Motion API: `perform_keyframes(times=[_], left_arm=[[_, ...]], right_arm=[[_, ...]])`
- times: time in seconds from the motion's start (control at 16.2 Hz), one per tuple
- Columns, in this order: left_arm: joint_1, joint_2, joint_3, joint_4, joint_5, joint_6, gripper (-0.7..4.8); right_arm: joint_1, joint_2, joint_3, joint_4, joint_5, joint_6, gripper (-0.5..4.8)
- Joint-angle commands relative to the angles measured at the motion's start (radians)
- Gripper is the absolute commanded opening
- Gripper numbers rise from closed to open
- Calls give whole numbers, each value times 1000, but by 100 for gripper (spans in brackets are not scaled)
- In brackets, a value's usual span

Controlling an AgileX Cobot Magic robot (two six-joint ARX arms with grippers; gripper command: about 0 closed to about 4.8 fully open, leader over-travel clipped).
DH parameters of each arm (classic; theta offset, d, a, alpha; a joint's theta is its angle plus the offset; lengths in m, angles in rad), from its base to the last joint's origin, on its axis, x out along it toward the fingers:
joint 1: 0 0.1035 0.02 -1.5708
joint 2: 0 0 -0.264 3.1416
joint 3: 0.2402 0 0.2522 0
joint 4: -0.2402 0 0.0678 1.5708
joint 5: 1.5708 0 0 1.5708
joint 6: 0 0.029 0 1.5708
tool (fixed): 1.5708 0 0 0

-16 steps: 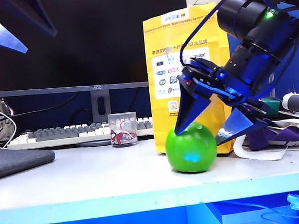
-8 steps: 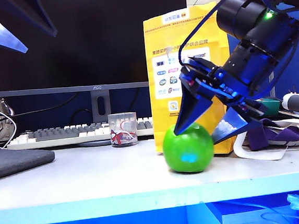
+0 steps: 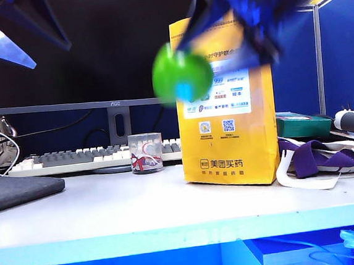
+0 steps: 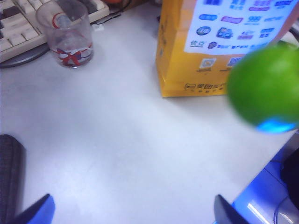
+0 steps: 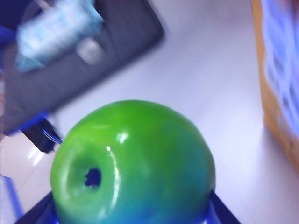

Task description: Pick up the green apple and throw it into the yellow paper bag.

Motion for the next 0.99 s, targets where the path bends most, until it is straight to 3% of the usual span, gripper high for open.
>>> perform_keyframes(times=[0.06,0.19,0.37,0.56,0.68,0.99], left_arm=[[0,2,7,34,4,0,461],[0,4,7,54,4,0,461],[0,5,7,83,3,0,461],[0,5,7,152,3,-10,461],[0,5,7,205,4,-57,461],[0,5,7,212,5,-72,461]], right_arm=[[2,-101,132,0,-13,2,115],[2,-132,234,-37,35,-71,115],[2,-117,371,-120,277,-267,111],[1,-79,402,-129,455,-395,112],[1,-24,402,-86,489,-434,112],[1,96,403,14,545,-499,112]])
